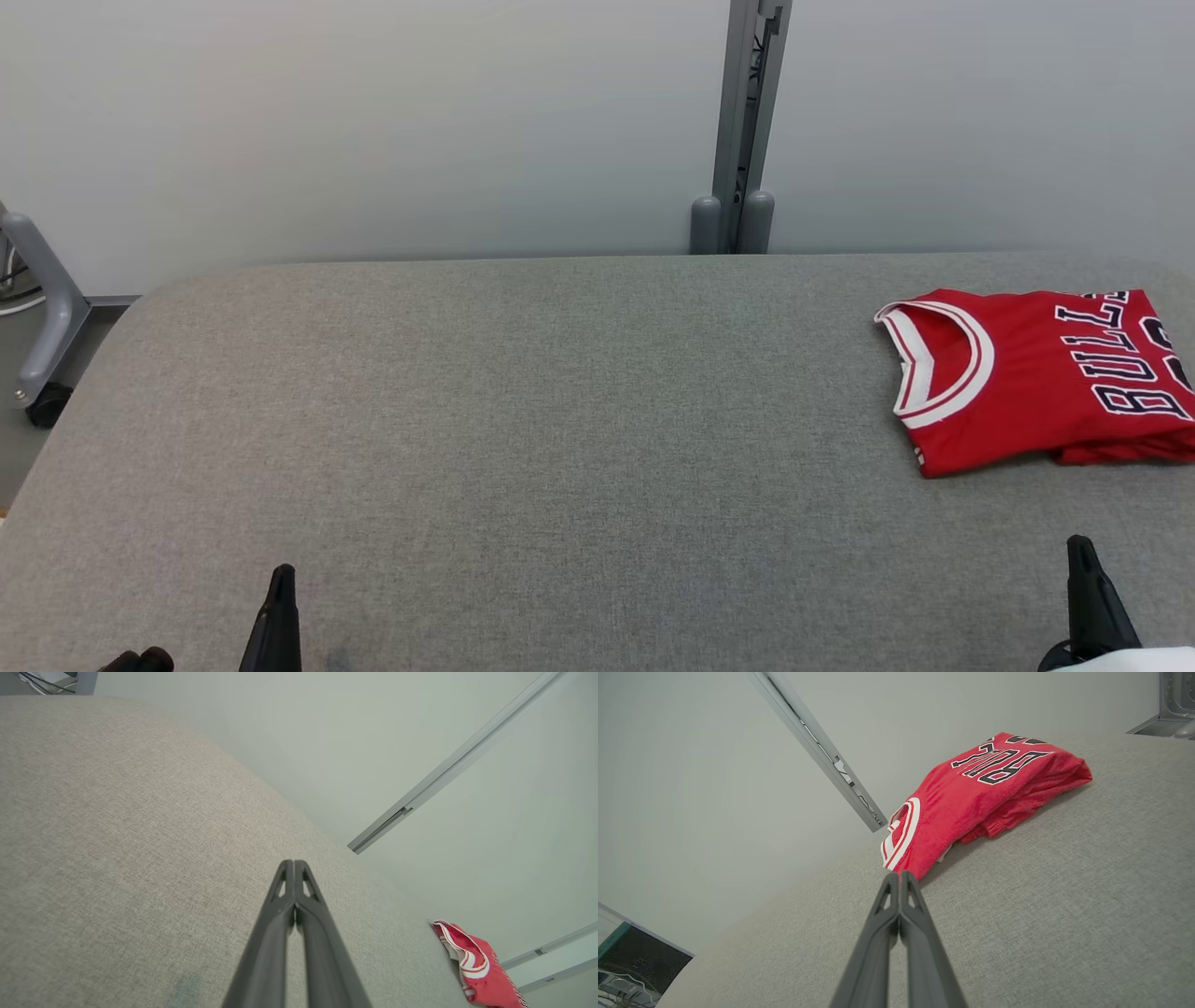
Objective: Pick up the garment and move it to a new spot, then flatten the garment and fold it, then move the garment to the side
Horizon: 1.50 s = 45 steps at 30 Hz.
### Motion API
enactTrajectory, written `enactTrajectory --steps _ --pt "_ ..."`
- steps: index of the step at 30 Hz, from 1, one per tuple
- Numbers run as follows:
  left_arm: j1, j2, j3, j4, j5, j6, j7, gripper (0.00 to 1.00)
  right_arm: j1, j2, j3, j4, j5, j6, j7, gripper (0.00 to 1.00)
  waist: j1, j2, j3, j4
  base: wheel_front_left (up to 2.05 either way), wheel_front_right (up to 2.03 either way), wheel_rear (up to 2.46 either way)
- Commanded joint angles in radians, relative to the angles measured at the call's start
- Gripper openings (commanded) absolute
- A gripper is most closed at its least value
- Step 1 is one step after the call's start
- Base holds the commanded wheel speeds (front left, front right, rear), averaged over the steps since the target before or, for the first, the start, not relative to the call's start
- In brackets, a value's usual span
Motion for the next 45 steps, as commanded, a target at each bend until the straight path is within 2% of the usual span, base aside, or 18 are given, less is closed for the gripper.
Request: enactTrajectory --steps 1,25,45 --pt "-0.033 0.009 0.007 -0.010 -0.033 -0.006 0.005 0.00 -0.029 -0.013 0.000 -0.008 0.037 0.000 0.009 0.00 0.0000 -0.0001 0.001 0.000 0.00 0.00 0.00" --pt "-0.110 0.012 0.028 -0.002 -0.319 -0.014 0.081 0.00 -0.096 -0.020 0.014 0.014 0.375 0.000 0.085 0.00 0.0000 -0.0001 0.015 -0.011 0.00 0.00 0.00" --pt "-0.159 0.015 0.041 0.003 -0.503 -0.019 0.130 0.00 -0.140 -0.024 0.023 0.028 0.592 0.000 0.134 0.00 0.0000 -0.0001 0.026 -0.020 0.00 0.00 0.00"
